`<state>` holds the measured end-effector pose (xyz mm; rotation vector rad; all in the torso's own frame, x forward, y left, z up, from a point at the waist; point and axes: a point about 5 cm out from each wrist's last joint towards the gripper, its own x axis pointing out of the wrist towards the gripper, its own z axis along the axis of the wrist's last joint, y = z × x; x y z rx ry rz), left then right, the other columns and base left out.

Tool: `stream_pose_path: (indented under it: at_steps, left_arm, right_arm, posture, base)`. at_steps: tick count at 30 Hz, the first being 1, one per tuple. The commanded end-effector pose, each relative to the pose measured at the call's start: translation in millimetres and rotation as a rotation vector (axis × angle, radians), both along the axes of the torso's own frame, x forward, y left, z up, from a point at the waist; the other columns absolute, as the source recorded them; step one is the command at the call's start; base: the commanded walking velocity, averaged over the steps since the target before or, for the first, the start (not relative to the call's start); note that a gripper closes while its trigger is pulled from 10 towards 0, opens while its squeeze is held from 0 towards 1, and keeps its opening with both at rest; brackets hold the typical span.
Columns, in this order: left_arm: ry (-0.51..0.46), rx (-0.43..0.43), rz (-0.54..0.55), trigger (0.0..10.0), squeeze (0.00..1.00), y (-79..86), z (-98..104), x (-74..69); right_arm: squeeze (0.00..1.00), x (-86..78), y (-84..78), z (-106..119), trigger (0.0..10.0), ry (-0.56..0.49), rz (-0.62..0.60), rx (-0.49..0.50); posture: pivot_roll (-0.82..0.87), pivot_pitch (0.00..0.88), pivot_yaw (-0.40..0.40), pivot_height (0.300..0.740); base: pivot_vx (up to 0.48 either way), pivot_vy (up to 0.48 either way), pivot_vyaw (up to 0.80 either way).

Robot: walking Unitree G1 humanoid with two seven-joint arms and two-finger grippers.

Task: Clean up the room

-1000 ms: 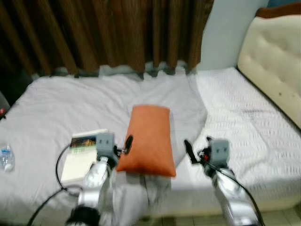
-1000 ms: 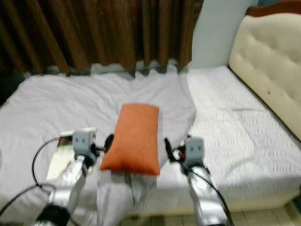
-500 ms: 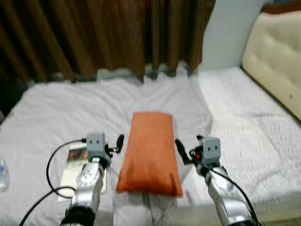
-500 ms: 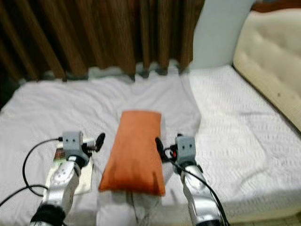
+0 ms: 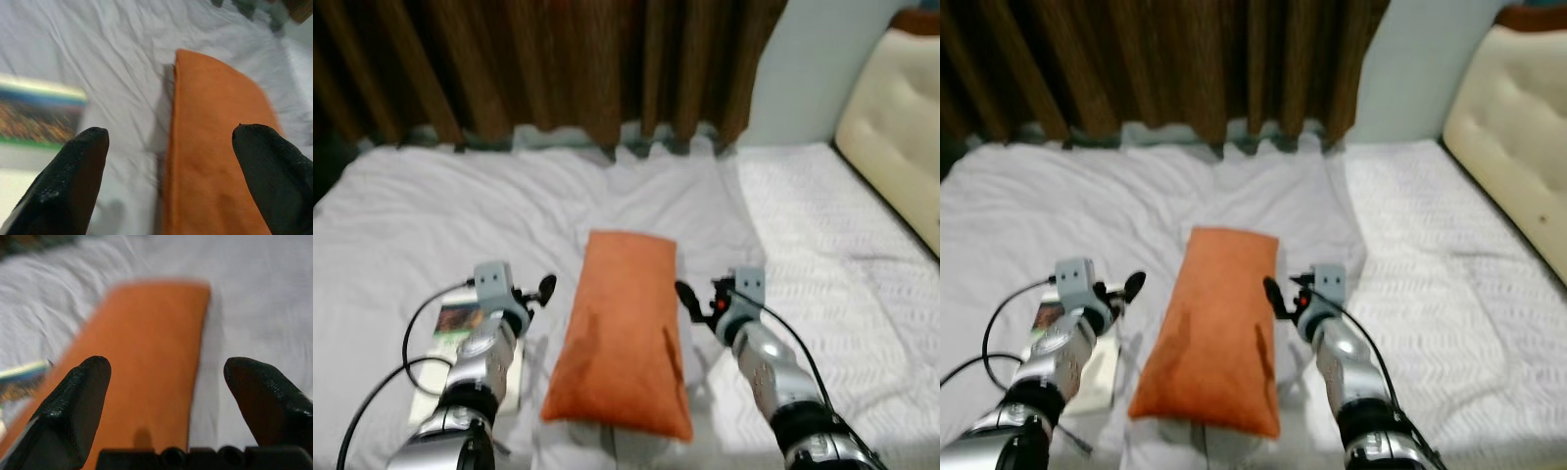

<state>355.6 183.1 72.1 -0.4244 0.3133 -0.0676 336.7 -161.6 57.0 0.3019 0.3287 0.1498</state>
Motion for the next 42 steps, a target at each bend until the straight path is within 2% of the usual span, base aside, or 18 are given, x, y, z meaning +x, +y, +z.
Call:
stream_pose_path:
  at_steps: [1,2,6,12,14,18,28,32,35,36,37,38,39,40,41,42]
  left_arm:
    - [0.006,-0.069,-0.010,10.0,0.00,-3.3,4.9,4.5]
    - [-0.006,-0.114,-0.011,10.0,0.00,-2.7,9.6,7.4]
    - [-0.020,-0.221,-0.040,10.0,0.00,-5.4,14.6,10.4]
    - [-0.018,-0.266,-0.047,10.0,0.00,-7.6,13.3,9.5]
    - [-0.024,-0.308,-0.101,10.0,0.00,-16.9,12.0,8.4]
    - [-0.063,-0.366,-0.176,10.0,0.00,-32.3,19.8,12.1]
    - [-0.090,-0.386,-0.250,10.0,0.00,-46.3,25.7,14.1]
    - [0.031,-0.342,-0.252,10.0,0.00,-59.2,3.6,3.2]
    - [0.059,-0.347,-0.272,10.0,0.00,-67.0,-2.6,-1.1]
    - [0.079,-0.347,-0.298,10.0,0.00,-76.9,-7.4,-5.1]
    - [0.079,-0.347,-0.298,10.0,0.00,-76.9,-7.4,-5.1]
    - [0.085,-0.343,-0.299,9.1,0.00,-79.3,-8.8,-6.0]
    - [0.088,-0.345,-0.302,0.0,0.00,-81.8,-9.8,-6.9]
    - [0.088,-0.345,-0.302,0.0,0.00,-81.8,-9.8,-6.9]
    - [0.089,-0.325,-0.326,0.0,0.00,-87.0,-10.4,-8.0]
    - [0.086,-0.317,-0.340,0.0,0.00,-89.2,-10.1,-8.2]
  right_arm:
    - [0.00,0.0,-2.8,-4.6,10.0,0.029,-0.044,0.036]
    - [0.00,3.0,-1.7,-2.7,10.0,0.029,-0.058,0.058]
    - [0.00,10.5,3.9,3.2,10.0,0.018,-0.116,0.157]
    - [0.00,10.2,7.9,1.2,10.0,0.025,-0.144,0.242]
    - [0.00,10.7,13.0,2.6,10.0,0.004,-0.150,0.310]
    - [0.00,12.6,18.3,6.5,10.0,-0.023,-0.144,0.362]
    - [0.00,12.2,27.7,7.7,10.0,-0.043,-0.107,0.386]
    - [0.00,9.0,35.2,3.1,10.0,-0.025,-0.071,0.378]
    - [0.00,8.6,40.1,2.8,10.0,-0.018,-0.051,0.393]
    - [0.00,7.1,46.6,-0.4,10.0,0.014,-0.035,0.412]
    - [0.00,7.1,46.6,-0.4,10.0,0.014,-0.035,0.412]
    - [0.00,6.6,48.6,-1.4,9.7,0.025,-0.031,0.419]
    - [0.00,5.9,51.5,-2.5,1.9,0.038,-0.023,0.436]
    - [0.00,5.9,51.5,-2.5,1.9,0.038,-0.023,0.436]
    - [0.00,3.8,55.4,-5.6,0.0,0.061,-0.017,0.452]
    - [0.00,2.6,57.0,-7.3,0.0,0.072,-0.014,0.454]
  posture:
    - [-0.07,0.336,-0.025,0.740]
    - [-0.08,0.377,-0.017,0.740]
    - [-0.09,0.442,-0.012,0.740]
    - [-0.10,0.468,-0.007,0.740]
    - [-0.10,0.481,0.003,0.740]
    - [-0.11,0.485,0.008,0.740]
    - [-0.12,0.485,0.023,0.740]
    - [-0.13,0.484,0.021,0.740]
    - [-0.13,0.483,0.019,0.740]
    - [-0.14,0.481,0.015,0.740]
    - [-0.14,0.481,0.015,0.740]
    - [-0.14,0.481,0.015,0.740]
    - [-0.14,0.478,0.014,0.740]
    - [-0.14,0.478,0.014,0.740]
    - [-0.15,0.476,0.012,0.740]
    - [-0.15,0.476,0.012,0.740]
  base:
    - [0.000,0.000,0.00]
    - [0.000,0.000,0.00]
    - [0.000,0.000,0.00]
    - [0.000,0.000,0.00]
    - [0.000,0.000,0.00]
    - [0.000,0.000,0.00]
    - [0.000,0.000,0.00]
    - [0.000,0.000,0.00]
    - [0.000,0.000,0.00]
    - [0.000,0.000,0.00]
    - [0.000,0.000,0.00]
    - [0.000,0.000,0.00]
    - [0.000,0.000,0.00]
    - [0.000,0.000,0.00]
    - [0.000,0.000,0.00]
    - [0.000,0.000,0.00]
